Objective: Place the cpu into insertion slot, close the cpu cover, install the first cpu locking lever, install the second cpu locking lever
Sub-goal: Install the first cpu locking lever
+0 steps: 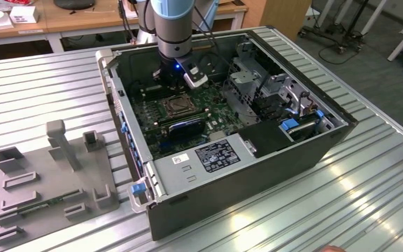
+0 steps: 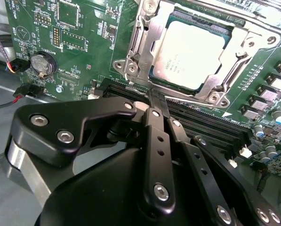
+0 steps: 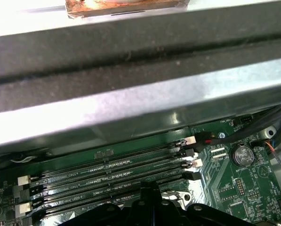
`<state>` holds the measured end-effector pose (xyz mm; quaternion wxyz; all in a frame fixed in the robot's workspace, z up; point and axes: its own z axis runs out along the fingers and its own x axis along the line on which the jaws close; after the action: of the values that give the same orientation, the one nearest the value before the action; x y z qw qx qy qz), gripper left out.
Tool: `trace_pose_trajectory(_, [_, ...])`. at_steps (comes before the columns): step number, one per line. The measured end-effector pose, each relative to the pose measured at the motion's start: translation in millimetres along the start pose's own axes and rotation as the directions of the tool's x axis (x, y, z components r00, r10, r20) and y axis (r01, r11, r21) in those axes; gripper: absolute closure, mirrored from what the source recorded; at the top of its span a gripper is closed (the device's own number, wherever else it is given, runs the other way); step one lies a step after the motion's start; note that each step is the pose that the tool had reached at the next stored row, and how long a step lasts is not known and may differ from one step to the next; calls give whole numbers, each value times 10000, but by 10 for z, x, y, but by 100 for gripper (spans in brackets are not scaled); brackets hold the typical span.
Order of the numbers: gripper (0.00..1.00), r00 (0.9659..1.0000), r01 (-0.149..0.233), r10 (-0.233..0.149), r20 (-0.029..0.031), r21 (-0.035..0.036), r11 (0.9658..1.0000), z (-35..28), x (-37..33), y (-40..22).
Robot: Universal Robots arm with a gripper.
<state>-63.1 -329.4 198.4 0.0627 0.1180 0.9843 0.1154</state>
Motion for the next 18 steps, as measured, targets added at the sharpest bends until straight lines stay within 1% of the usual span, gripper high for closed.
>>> trace_pose_trajectory(10, [90,10000,-47,47,14,6,10000,16,-28,5])
trace_pose_trajectory(18, [90,10000,-50,50,34,83,10000,30,-33,2])
